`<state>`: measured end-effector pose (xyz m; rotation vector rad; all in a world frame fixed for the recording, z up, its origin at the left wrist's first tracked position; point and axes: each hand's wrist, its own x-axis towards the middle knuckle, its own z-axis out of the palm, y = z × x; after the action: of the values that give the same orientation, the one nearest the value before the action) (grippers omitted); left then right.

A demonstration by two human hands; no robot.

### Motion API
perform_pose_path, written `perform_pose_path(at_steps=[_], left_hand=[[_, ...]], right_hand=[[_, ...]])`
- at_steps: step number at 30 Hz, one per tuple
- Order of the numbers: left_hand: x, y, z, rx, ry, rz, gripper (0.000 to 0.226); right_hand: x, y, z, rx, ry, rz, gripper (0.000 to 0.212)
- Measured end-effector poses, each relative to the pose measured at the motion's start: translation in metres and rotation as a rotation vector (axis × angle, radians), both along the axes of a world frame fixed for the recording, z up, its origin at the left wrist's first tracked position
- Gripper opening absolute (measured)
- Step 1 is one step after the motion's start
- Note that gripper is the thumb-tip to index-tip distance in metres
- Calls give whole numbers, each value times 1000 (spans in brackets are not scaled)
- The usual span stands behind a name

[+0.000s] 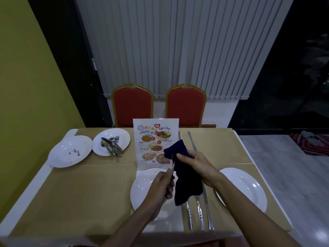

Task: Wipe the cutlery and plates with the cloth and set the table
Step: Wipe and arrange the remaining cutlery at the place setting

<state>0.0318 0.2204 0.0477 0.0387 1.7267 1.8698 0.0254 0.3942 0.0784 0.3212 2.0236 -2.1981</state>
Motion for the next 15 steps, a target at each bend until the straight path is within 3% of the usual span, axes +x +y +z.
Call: perform_pose_path(at_steps=[3,7,11,15], left_hand=[[3,-3,-1,-104,183,32,23],[0,-4,3,-94,130,69,22],[13,2,1,-104,147,51,21],[1,5,4,-67,91,215,23]], right_hand=[[3,-3,-3,62,10,-70,24],[8,-10,-3,51,-14,-74,27],[0,-4,4,-39,20,-225,20],[6,-18,-6,28,-13,-45,30]])
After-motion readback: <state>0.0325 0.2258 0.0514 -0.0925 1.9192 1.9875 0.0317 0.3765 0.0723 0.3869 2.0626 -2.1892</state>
